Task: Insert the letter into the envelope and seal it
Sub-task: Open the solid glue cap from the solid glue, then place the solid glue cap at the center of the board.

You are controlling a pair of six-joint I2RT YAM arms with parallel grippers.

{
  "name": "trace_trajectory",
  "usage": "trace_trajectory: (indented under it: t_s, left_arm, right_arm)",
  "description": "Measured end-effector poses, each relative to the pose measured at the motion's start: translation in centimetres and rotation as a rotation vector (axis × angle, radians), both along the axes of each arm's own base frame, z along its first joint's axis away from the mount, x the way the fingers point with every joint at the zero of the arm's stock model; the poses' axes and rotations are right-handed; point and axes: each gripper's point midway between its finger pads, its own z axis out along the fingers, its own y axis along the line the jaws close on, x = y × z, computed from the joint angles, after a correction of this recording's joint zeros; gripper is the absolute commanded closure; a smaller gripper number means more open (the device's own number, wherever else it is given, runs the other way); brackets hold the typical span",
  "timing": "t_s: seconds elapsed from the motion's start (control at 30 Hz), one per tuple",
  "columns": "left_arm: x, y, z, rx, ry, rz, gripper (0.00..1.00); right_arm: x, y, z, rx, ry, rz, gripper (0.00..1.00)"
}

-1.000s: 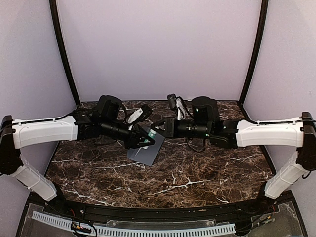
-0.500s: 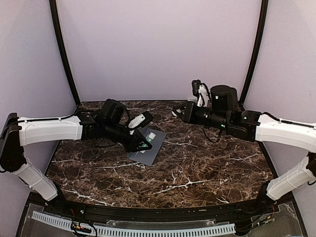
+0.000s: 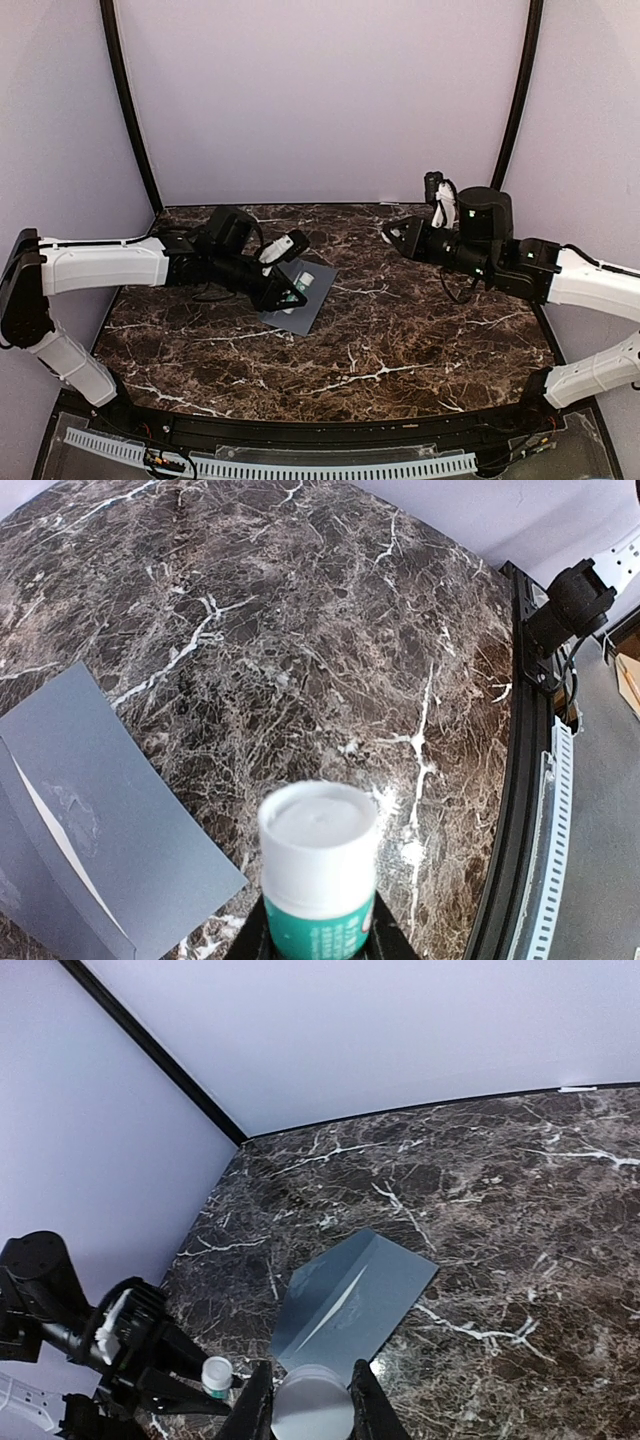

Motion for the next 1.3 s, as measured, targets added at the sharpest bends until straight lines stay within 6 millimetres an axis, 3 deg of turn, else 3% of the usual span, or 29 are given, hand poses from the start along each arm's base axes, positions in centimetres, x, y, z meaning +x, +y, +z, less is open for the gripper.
trace_trajectory:
  t_s: [0.2, 0.33, 0.5, 0.57, 0.8, 1.03, 1.3]
  left_arm:
    - [0.6, 1.5, 2.5, -0.071, -0.020, 0.102, 1.00]
    - [3.2, 4.3, 4.6, -0.179, -0.004, 0.245, 1.00]
    - [6.4, 8.1, 5.9, -0.270, 0.033, 0.404, 1.00]
    - [6.9, 9.1, 6.4, -0.286, 0.038, 0.432, 1.00]
    - [8.1, 12.1, 8.2, -0.261, -0.020, 0.513, 1.00]
    - [8.3, 13.4, 8.5, -0.213, -0.080, 0.550, 1.00]
    - [8.6, 13.8, 7.9, -0.184, -0.098, 0.570, 1.00]
  right_arm:
    - [0.5, -2.4, -2.3, -0.061, 0.020, -0.095, 0.96]
    - [1.2, -2.9, -4.4, -0.119, 0.040, -0.144, 0.96]
    - [2.2, -2.9, -8.8, -0.228, 0.089, -0.184, 0.94]
    - [2.8, -2.8, -11.4, -0.291, 0.120, -0.194, 0.94]
    - [4.9, -3.1, -16.9, -0.396, 0.179, -0.233, 0.93]
    - [6.1, -2.9, -21.0, -0.501, 0.218, -0.241, 0.92]
    - [7.8, -1.9, -23.3, -0.562, 0.239, -0.268, 0.88]
